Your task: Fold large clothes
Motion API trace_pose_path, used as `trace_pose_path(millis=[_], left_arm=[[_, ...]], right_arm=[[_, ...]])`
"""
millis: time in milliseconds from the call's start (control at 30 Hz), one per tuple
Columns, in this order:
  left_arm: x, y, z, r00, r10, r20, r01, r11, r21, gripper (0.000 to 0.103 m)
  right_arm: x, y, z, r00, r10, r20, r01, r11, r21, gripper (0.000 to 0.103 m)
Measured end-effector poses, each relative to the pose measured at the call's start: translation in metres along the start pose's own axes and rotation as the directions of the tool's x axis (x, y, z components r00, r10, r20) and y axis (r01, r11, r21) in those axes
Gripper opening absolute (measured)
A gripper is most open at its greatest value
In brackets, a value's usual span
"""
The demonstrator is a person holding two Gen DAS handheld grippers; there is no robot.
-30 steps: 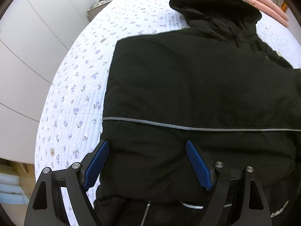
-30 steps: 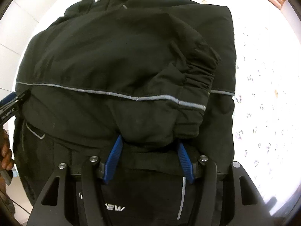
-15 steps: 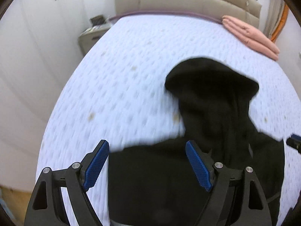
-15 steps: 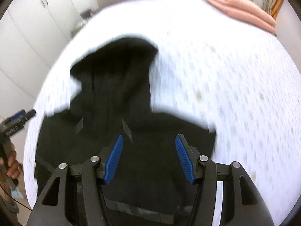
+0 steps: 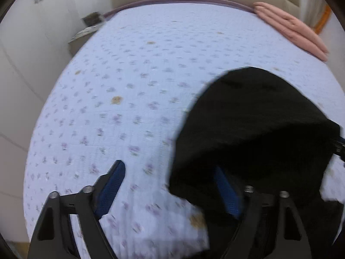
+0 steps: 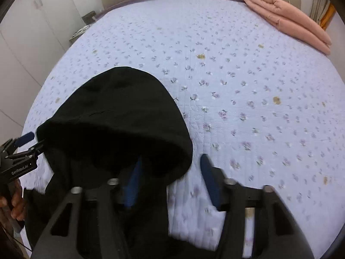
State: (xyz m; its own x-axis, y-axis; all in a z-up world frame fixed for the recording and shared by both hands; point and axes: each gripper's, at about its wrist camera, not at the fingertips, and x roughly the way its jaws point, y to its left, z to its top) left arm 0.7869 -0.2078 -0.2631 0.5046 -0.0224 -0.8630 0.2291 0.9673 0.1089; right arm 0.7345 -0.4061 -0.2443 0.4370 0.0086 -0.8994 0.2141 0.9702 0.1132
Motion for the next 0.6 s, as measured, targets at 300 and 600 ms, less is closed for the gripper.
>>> trace_pose_path(millis=[300, 600], left_arm=[[-0.011, 0.04, -0.019, 0.969, -0.247, 0.009, 0.245, 0.955, -0.164, 0.013], [0.009, 0.028, -0.041, 0.973, -0.22, -0.068, 0.218, 0.975, -0.03, 0.031]], right_arm=[[-0.019, -0.021, -0.026, 0.996, 0.031, 0.086, -0.033, 0.999, 0.019, 0.007], [0.035, -0.022, -0.043, 0.997, 0.016, -0.069, -0.019, 0.999, -0.039, 0.013]])
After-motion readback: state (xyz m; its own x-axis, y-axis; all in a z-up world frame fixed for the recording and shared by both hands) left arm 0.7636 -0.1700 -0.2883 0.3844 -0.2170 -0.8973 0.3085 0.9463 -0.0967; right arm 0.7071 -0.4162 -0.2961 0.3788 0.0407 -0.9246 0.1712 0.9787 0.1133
